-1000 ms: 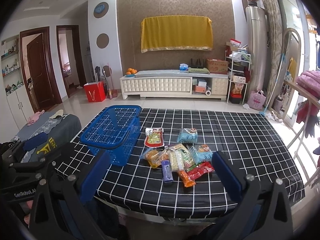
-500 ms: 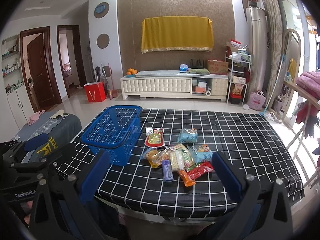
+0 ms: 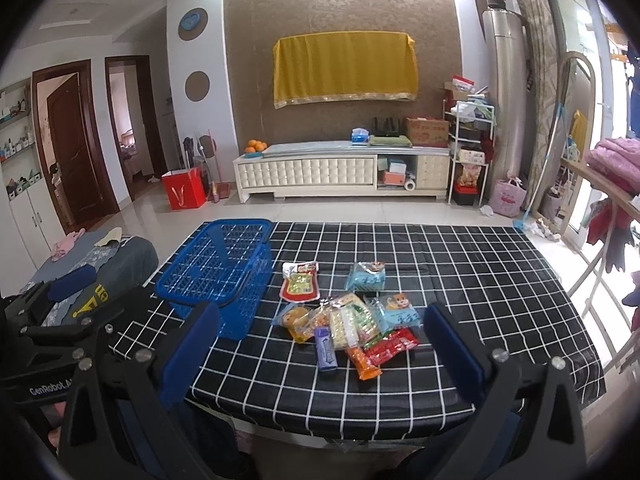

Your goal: Organize snacks

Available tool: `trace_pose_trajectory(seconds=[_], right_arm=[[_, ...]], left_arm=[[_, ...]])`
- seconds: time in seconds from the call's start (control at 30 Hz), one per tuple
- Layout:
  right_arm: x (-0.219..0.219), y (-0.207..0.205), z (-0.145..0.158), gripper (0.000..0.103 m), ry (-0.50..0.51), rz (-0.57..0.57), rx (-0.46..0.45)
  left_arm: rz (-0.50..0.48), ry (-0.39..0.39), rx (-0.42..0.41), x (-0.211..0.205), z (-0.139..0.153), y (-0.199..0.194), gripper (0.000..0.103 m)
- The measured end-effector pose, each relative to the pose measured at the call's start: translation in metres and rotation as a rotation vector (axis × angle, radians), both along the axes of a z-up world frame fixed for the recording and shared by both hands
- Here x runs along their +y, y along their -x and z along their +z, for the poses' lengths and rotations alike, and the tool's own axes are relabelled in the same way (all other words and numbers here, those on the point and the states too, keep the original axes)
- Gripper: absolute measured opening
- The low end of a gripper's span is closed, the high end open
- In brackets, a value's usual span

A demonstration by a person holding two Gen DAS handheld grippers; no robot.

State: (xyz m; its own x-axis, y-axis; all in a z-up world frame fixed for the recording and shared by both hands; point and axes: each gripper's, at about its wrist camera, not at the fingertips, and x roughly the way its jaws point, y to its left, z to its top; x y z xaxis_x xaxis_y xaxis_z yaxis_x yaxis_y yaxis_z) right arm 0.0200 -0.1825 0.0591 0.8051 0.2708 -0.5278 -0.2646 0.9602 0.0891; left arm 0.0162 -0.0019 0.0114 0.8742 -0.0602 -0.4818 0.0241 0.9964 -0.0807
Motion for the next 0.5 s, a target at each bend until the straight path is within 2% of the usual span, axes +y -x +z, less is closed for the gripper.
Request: trace_pose_trajectory(seconds=[0.27,0.5], right_arm=[[-0.023,-0.033,0.009,0.103,-0.021,-0.050,0.015],[-0.050,-0.080,0.005,0.103,-0.036,-0.101,0.052]], left_arm=[[-0.077,0.020,0.033,-0.022,0.009,-0.047,0.103],[-0.141,-0.019,0.081,-0.053,0.009,-0.102,0.103]])
